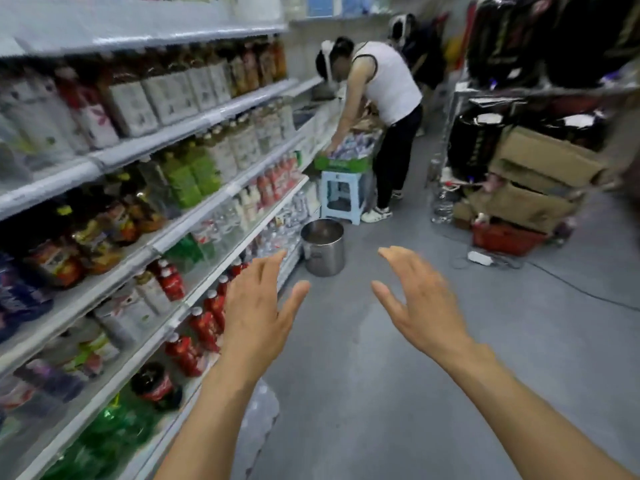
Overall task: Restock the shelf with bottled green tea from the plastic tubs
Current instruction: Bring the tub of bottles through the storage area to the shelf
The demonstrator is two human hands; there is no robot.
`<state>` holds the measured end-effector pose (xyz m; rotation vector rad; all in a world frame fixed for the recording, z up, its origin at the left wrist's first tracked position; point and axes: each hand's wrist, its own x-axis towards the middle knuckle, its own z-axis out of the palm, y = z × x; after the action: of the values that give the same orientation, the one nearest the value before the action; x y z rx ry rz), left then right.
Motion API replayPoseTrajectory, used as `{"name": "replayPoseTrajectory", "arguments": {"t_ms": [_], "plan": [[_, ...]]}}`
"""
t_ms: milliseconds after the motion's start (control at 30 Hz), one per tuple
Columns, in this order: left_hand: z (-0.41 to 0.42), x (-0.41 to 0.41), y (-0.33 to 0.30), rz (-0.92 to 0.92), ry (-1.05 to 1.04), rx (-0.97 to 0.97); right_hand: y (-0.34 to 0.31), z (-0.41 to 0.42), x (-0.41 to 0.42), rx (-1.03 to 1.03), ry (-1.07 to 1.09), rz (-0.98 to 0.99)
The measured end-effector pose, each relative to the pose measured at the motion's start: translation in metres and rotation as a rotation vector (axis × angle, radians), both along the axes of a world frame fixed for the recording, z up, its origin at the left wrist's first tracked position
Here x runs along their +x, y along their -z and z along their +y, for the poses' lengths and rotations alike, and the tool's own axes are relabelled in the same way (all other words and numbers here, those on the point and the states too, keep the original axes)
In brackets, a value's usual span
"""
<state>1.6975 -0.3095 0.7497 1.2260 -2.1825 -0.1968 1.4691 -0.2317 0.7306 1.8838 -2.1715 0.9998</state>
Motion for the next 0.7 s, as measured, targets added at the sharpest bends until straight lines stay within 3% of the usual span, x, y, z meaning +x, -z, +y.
{"name": "replayPoseTrajectory", "arguments": {"t_ms": [133, 300, 500, 600, 700], "plan": [[-0.03, -0.079, -0.008, -0.096, 0.179, -0.071, -0.011, 0.014, -0.066, -0.019, 0.199, 0.004], [-0.065, -0.184, -0.004, -0.566, 0.467, -0.026, -0.01, 0.04, -0.151, 0.122, 0.384, 0.043], [-0.064, -0.331, 0.008, -0.525, 0.703, -0.017, 0.01, 0.109, -0.241, 0.349, 0.737, -0.063], [-0.034, -0.411, 0.02, -0.556, 0.812, 0.024, 0.011, 0.16, -0.282, 0.434, 0.904, -0.141], [0.014, -0.488, 0.029, -0.572, 0.933, 0.038, 0.012, 0.224, -0.321, 0.475, 1.045, -0.097]]}}
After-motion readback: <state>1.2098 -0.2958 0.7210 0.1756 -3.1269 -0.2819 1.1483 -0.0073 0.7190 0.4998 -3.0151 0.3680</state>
